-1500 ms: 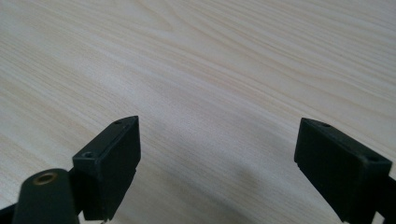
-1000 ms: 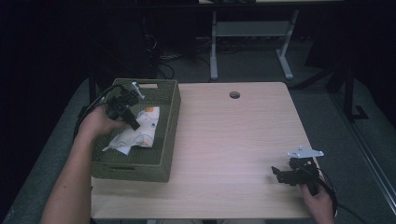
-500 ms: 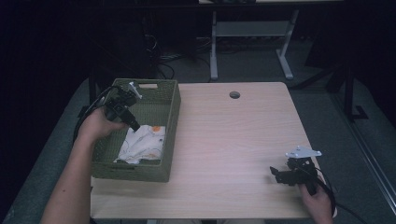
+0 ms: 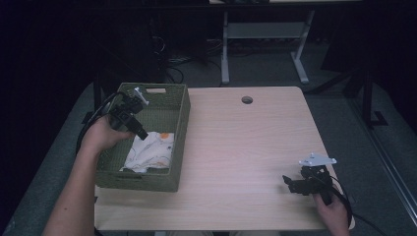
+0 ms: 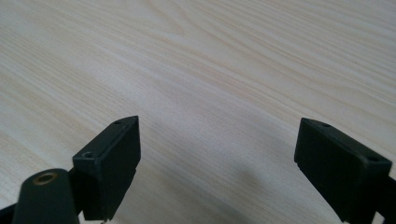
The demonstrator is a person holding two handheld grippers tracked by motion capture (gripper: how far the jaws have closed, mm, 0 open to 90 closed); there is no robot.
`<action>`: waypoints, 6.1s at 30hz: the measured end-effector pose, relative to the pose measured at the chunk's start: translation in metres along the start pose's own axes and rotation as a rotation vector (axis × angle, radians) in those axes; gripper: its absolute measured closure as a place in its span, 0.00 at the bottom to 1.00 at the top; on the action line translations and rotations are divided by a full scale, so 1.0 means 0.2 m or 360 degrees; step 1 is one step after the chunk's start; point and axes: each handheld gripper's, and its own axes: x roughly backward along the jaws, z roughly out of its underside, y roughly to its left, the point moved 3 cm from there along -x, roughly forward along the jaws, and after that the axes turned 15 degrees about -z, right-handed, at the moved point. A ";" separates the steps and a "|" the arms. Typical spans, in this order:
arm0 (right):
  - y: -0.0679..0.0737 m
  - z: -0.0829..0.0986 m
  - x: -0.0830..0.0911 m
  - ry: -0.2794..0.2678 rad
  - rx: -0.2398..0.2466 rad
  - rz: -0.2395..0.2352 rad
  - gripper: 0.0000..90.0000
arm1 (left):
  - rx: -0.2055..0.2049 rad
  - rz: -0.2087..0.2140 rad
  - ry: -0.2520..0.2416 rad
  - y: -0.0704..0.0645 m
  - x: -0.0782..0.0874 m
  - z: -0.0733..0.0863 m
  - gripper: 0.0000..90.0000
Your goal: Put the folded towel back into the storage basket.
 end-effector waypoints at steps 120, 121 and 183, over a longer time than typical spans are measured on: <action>-0.03 0.01 0.05 -0.0020 -0.0032 0.0020 0.16 | -0.0429 0.0112 -0.0227 -0.93 0.20 -0.48 0.44; -0.03 0.01 0.05 -0.0019 -0.0033 0.0020 0.16 | -0.0428 0.0111 -0.0225 -0.94 0.20 -0.49 0.44; -0.05 0.03 0.05 -0.0016 -0.0043 0.0023 0.16 | -0.0494 0.0261 -0.0198 -1.32 -0.06 -0.51 0.38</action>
